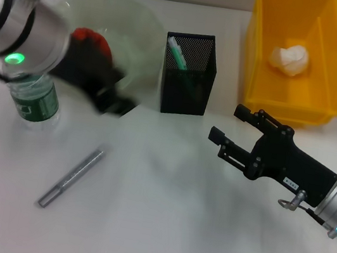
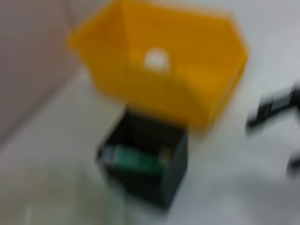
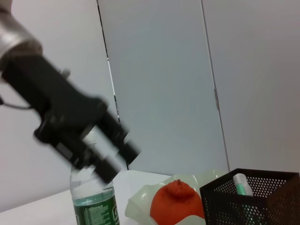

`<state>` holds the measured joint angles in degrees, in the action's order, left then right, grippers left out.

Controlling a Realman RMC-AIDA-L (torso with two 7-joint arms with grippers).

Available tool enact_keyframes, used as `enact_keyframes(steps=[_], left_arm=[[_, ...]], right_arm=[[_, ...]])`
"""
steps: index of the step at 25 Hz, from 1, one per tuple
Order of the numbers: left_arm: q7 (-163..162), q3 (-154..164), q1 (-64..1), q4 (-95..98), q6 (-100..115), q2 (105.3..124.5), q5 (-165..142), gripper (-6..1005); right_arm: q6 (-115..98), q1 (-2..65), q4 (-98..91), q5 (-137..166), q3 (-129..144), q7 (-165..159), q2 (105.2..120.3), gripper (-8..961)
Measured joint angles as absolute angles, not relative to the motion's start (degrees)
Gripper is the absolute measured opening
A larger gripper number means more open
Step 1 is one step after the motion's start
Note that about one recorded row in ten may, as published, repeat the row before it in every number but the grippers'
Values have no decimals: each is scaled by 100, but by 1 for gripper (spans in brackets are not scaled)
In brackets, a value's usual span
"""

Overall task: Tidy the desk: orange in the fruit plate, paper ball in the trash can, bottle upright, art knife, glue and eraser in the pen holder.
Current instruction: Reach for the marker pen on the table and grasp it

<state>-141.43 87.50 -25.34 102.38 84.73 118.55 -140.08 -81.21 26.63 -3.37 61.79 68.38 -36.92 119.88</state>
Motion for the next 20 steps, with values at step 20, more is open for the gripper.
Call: enact_keyframes(steps=[20], left_arm=[[-14716, 9064, -3213, 7589, 8991, 11900, -15062, 505]], right_arm=[[-8121, 2688, -344, 6179, 6838, -3700, 11988, 730]])
